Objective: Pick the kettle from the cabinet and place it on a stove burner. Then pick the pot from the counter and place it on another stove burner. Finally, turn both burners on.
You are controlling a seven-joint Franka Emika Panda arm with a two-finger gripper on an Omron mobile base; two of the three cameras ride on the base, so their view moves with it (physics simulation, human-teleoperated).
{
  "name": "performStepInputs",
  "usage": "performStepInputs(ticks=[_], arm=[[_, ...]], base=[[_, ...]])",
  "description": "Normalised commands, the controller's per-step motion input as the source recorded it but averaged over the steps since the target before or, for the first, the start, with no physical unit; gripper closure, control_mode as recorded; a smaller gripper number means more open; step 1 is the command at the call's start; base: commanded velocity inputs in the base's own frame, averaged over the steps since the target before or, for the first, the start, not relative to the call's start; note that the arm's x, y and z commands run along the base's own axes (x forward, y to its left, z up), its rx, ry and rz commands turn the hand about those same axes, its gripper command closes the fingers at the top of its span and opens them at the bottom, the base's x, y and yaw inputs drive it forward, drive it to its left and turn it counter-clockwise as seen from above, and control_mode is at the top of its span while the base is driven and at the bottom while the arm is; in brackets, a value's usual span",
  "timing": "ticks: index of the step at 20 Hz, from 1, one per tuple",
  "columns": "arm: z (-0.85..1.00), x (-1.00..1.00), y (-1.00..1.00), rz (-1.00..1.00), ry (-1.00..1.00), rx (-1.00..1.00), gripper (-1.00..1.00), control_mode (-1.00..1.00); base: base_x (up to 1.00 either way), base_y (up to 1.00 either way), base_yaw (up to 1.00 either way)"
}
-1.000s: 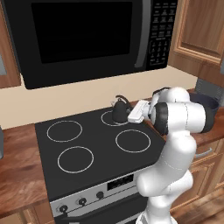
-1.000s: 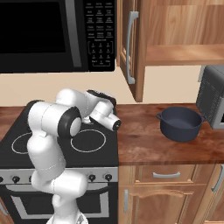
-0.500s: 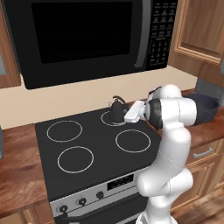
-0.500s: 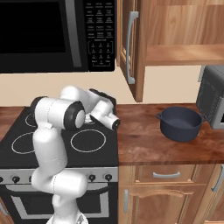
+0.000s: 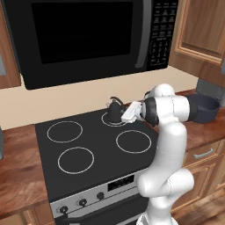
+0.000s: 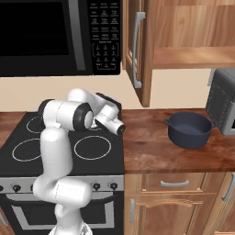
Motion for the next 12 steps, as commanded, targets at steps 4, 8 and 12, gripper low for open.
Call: performStepInputs(ticks=[4, 8, 12], arm=[[-0.14, 0.31, 0.00, 0.00, 0.00, 0.00, 1.00, -1.00], [-0.15, 0.31, 0.00, 0.00, 0.00, 0.00, 1.00, -1.00], [-0.17, 0.28, 0.00, 0.00, 0.00, 0.00, 1.00, -1.00]], base=[[0.00, 0.00, 0.00], [0.00, 0.00, 0.00], [0.00, 0.00, 0.00]])
